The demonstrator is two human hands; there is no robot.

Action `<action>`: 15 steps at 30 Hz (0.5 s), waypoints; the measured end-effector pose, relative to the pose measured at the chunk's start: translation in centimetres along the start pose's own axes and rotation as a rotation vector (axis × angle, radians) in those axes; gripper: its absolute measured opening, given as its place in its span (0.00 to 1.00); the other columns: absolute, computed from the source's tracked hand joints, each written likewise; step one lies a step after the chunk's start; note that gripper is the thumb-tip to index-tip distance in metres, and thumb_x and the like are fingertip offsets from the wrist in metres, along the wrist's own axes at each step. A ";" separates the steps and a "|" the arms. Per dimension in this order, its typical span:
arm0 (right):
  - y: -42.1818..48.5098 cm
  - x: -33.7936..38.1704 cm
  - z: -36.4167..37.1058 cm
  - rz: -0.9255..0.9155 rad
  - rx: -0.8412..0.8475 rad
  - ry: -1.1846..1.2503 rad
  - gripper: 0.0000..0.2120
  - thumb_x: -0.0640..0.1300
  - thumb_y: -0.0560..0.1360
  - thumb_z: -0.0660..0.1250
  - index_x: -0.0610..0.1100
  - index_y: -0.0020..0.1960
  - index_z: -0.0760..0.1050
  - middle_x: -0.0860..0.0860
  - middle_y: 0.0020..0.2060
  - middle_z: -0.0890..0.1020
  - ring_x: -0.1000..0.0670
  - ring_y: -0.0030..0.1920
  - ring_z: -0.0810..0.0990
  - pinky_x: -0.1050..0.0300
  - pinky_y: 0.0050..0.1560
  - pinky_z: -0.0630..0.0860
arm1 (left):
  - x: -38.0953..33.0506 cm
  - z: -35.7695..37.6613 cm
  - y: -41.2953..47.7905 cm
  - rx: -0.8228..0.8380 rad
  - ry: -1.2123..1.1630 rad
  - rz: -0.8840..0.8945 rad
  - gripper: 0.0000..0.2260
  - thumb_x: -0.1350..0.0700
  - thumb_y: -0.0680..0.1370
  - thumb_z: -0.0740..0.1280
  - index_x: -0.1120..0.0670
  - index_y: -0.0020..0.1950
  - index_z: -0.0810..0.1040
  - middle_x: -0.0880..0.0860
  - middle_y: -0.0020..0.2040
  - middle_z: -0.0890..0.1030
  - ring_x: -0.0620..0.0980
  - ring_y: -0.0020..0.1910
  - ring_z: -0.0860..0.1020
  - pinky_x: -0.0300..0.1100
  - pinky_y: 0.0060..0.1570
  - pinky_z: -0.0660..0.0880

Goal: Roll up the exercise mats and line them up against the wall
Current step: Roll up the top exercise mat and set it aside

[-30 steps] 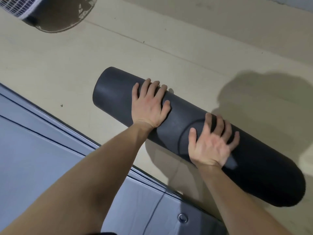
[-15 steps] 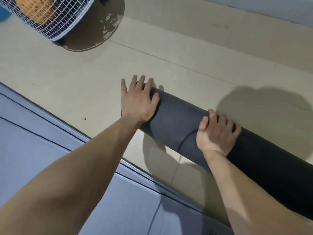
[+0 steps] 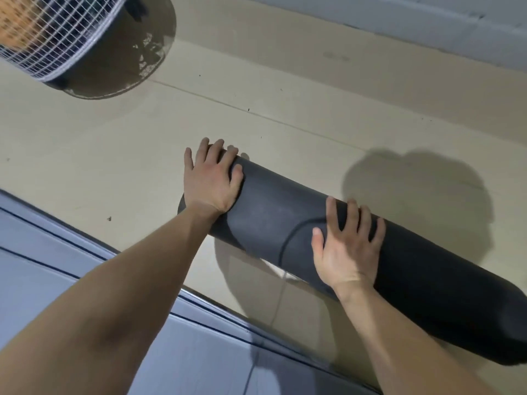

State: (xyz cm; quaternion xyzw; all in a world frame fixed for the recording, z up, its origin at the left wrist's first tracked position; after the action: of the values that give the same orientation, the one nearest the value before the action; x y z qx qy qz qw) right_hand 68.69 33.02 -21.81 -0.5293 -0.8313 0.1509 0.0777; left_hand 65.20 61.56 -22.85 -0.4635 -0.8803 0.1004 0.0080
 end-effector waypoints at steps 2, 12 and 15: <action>0.3 -0.2 0.3 -0.015 0.005 0.005 0.31 0.57 0.80 0.50 0.46 0.80 0.61 0.36 0.74 0.67 0.34 0.73 0.65 0.30 0.72 0.57 | -3.6 -0.3 -2.5 0.033 -0.050 -0.034 0.26 0.40 0.81 0.50 0.44 0.77 0.69 0.54 0.82 0.62 0.58 0.82 0.51 0.62 0.78 0.43; -3.0 -13.8 -3.3 0.068 0.051 0.130 0.27 0.57 0.82 0.48 0.50 0.77 0.66 0.46 0.74 0.71 0.42 0.73 0.69 0.35 0.77 0.51 | -11.5 2.4 -7.9 0.029 -0.012 0.147 0.27 0.39 0.83 0.48 0.44 0.81 0.62 0.54 0.83 0.59 0.57 0.83 0.51 0.62 0.79 0.47; -4.6 -17.4 -1.6 0.130 0.074 0.070 0.32 0.61 0.80 0.42 0.50 0.76 0.68 0.44 0.67 0.78 0.39 0.65 0.75 0.37 0.70 0.63 | -11.5 1.9 -8.0 0.004 0.008 0.128 0.26 0.40 0.83 0.48 0.44 0.81 0.62 0.55 0.82 0.60 0.58 0.82 0.51 0.65 0.78 0.49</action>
State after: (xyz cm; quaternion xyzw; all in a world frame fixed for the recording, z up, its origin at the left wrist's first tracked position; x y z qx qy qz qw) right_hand 72.67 15.74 -18.21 -0.5838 -0.7859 0.1675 0.1162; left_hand 65.04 47.39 -22.33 -0.5194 -0.8486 0.1005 0.0061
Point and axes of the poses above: each hand's wrist, its own y-axis towards the middle knuckle, its own z-axis out of the palm, x = y × z, the point moved 2 cm from there along y, towards the middle knuckle
